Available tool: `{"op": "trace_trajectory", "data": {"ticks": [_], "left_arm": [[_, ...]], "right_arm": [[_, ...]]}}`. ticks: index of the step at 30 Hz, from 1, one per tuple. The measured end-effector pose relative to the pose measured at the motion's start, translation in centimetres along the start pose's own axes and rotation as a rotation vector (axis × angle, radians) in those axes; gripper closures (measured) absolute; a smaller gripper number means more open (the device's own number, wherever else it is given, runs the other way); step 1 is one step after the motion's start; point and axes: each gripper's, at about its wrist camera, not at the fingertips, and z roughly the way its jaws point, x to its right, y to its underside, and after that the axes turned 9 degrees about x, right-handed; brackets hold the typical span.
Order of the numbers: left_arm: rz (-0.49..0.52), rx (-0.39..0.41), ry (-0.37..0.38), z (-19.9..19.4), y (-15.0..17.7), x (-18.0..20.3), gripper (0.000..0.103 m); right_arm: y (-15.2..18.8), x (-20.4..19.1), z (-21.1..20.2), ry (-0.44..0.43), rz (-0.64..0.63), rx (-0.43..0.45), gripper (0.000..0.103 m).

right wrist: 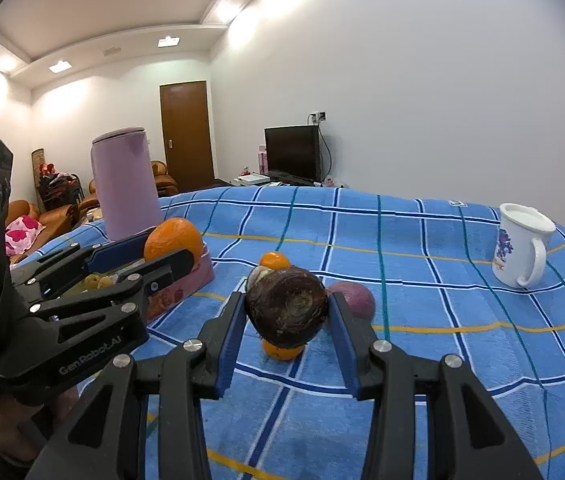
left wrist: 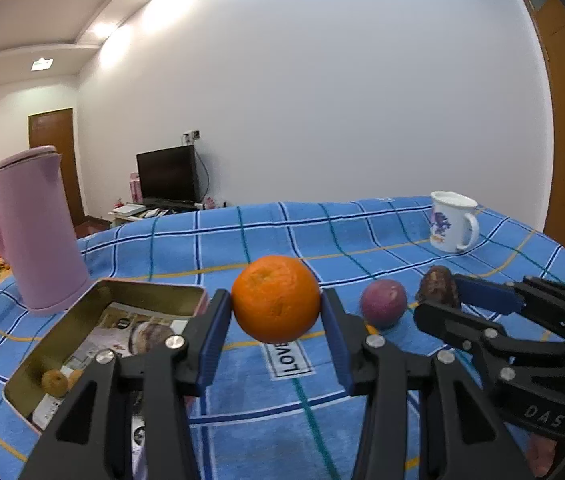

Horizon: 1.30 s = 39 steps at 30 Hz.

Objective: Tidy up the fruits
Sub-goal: 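Lift and carry the mangosteen in the right tool and orange in the left tool over the tin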

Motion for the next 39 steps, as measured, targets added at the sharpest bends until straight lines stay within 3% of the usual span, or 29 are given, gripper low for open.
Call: {"op": "trace_trajectory", "data": {"ticks": [39], "left_arm": [[-0.017, -0.106, -0.255, -1.4, 0.5, -9.3, 0.055]], "right_arm": [[-4.1, -9.1, 4.8, -0.238, -0.085, -0.017, 0.059]]}}
